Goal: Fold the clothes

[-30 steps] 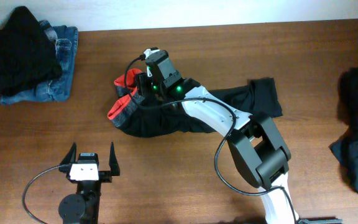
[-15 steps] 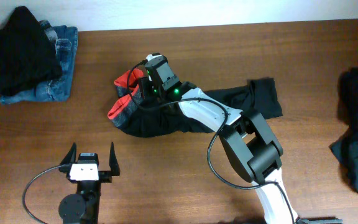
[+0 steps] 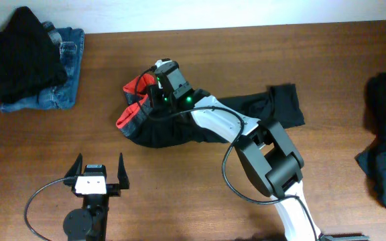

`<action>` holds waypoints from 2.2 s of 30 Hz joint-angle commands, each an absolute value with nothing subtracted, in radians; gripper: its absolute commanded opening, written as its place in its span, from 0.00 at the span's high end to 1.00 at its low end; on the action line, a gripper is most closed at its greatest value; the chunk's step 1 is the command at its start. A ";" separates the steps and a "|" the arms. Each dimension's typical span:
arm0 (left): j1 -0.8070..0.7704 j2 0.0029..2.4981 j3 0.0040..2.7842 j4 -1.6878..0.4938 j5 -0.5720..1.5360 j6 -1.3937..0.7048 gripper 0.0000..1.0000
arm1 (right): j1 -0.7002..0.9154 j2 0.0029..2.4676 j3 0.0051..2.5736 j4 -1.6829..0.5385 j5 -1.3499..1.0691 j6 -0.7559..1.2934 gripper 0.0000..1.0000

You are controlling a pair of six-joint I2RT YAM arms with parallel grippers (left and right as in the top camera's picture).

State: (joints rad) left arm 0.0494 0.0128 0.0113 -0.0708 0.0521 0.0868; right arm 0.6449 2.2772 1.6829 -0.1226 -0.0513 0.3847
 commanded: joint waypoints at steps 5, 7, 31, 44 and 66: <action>0.055 0.007 0.009 -0.076 0.063 0.099 0.01 | 0.682 2.309 1.683 -0.123 -0.014 0.382 0.49; 0.055 0.007 0.009 -0.076 0.063 0.099 0.01 | 0.682 2.313 1.683 -0.123 -0.014 0.382 0.60; 0.055 0.007 0.009 -0.076 0.063 0.099 0.01 | 0.682 2.127 1.767 -0.348 -0.051 0.339 0.96; 0.055 0.007 0.009 -0.076 0.063 0.099 0.01 | 0.682 2.066 1.767 -0.336 -0.225 0.192 0.96; 0.055 0.007 0.009 -0.076 0.063 0.099 0.01 | 0.682 2.066 1.767 -0.265 -0.574 0.440 0.96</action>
